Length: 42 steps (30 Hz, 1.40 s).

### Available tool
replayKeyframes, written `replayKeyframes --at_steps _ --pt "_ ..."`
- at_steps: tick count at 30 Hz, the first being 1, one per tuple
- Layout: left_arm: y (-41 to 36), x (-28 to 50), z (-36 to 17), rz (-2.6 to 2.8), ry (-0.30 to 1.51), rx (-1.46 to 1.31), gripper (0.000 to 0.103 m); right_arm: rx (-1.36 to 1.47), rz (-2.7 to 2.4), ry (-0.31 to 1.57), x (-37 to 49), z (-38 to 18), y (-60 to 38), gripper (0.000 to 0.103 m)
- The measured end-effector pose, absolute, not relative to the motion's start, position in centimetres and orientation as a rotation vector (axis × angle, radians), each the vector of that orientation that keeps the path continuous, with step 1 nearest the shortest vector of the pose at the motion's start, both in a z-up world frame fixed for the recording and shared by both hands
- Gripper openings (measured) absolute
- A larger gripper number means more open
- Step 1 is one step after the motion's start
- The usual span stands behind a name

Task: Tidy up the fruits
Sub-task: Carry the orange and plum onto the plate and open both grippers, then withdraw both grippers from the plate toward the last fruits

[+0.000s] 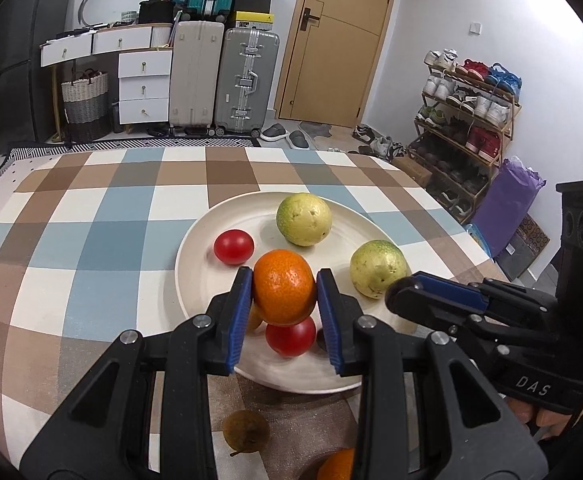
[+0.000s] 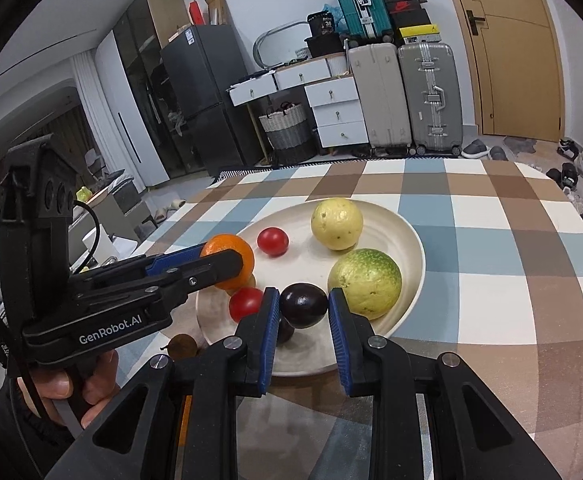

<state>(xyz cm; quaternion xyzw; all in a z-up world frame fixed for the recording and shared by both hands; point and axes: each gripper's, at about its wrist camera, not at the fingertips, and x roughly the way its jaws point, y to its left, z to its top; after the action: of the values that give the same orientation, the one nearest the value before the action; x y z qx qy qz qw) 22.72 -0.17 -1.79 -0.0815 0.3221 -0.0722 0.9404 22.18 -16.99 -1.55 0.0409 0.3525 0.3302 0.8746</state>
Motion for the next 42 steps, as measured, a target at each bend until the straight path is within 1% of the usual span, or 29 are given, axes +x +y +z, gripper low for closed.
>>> replayKeyframes --at_steps 4,5,6,8,13,14,18,20,25,27,29,30,31,32,33,35,37,39,40,41,42 --pt "0.3 22.4 -1.8 -0.153 0.654 -0.188 0.030 0.077 0.681 0.747 22.4 -1.7 -16.9 0.027" --pt "0.4 22.3 -1.8 -0.149 0.654 -0.185 0.030 0.078 0.678 0.743 22.4 -1.7 -16.9 0.031" --pt "0.4 22.2 -1.8 -0.144 0.655 -0.181 0.030 0.080 0.674 0.736 22.4 -1.6 -17.0 0.032" --pt "0.3 22.0 -1.9 -0.137 0.653 -0.170 0.030 0.086 0.670 0.717 22.2 -1.4 -17.3 0.041" --pt "0.0 21.9 -2.0 -0.140 0.650 -0.152 0.030 0.075 0.646 0.707 21.9 -1.3 -17.6 0.047" --pt "-0.1 21.9 -2.0 -0.138 0.647 -0.146 0.030 0.074 0.645 0.710 21.9 -1.3 -17.6 0.051" --pt "-0.4 22.3 -2.1 -0.151 0.651 -0.150 0.030 0.072 0.624 0.723 21.8 -1.5 -18.1 0.055" --pt "-0.7 22.9 -2.1 -0.158 0.650 -0.150 0.030 0.075 0.620 0.722 21.8 -1.5 -18.3 0.060" --pt "-1.1 23.8 -2.4 -0.163 0.662 -0.142 0.030 0.072 0.619 0.725 21.7 -1.5 -18.3 0.061" --pt "-1.1 23.8 -2.4 -0.165 0.659 -0.145 0.030 0.074 0.618 0.725 21.7 -1.5 -18.4 0.062" --pt "-1.1 23.8 -2.3 -0.160 0.657 -0.142 0.032 0.074 0.619 0.725 21.7 -1.5 -18.4 0.063" --pt "-1.1 23.8 -2.3 -0.158 0.660 -0.142 0.034 0.073 0.616 0.725 21.7 -1.5 -18.4 0.063" --pt "-1.1 23.8 -2.3 -0.159 0.662 -0.144 0.041 0.072 0.615 0.727 21.7 -1.5 -18.3 0.064" --pt "-1.0 23.5 -2.2 -0.160 0.665 -0.149 0.050 0.071 0.615 0.729 21.6 -1.5 -18.4 0.064" --pt "-0.9 23.3 -2.2 -0.162 0.664 -0.152 0.055 0.072 0.613 0.728 21.6 -1.5 -18.4 0.065" --pt "-0.6 22.6 -2.2 -0.157 0.655 -0.150 0.075 0.076 0.610 0.722 21.5 -1.4 -18.4 0.068" --pt "-0.2 21.6 -2.0 -0.134 0.654 -0.139 0.084 0.066 0.609 0.721 21.3 -1.3 -18.5 0.068" --pt "0.2 20.6 -1.9 -0.114 0.656 -0.126 0.087 0.054 0.613 0.720 21.0 -1.2 -18.4 0.069" --pt "0.4 20.1 -1.9 -0.105 0.658 -0.121 0.093 0.048 0.615 0.719 20.9 -1.2 -18.3 0.073" --pt "0.6 19.6 -1.9 -0.089 0.663 -0.117 0.102 0.042 0.616 0.714 20.7 -1.1 -18.3 0.080" --pt "0.7 19.0 -2.0 -0.073 0.661 -0.114 0.102 0.039 0.616 0.710 20.7 -1.1 -18.3 0.084"
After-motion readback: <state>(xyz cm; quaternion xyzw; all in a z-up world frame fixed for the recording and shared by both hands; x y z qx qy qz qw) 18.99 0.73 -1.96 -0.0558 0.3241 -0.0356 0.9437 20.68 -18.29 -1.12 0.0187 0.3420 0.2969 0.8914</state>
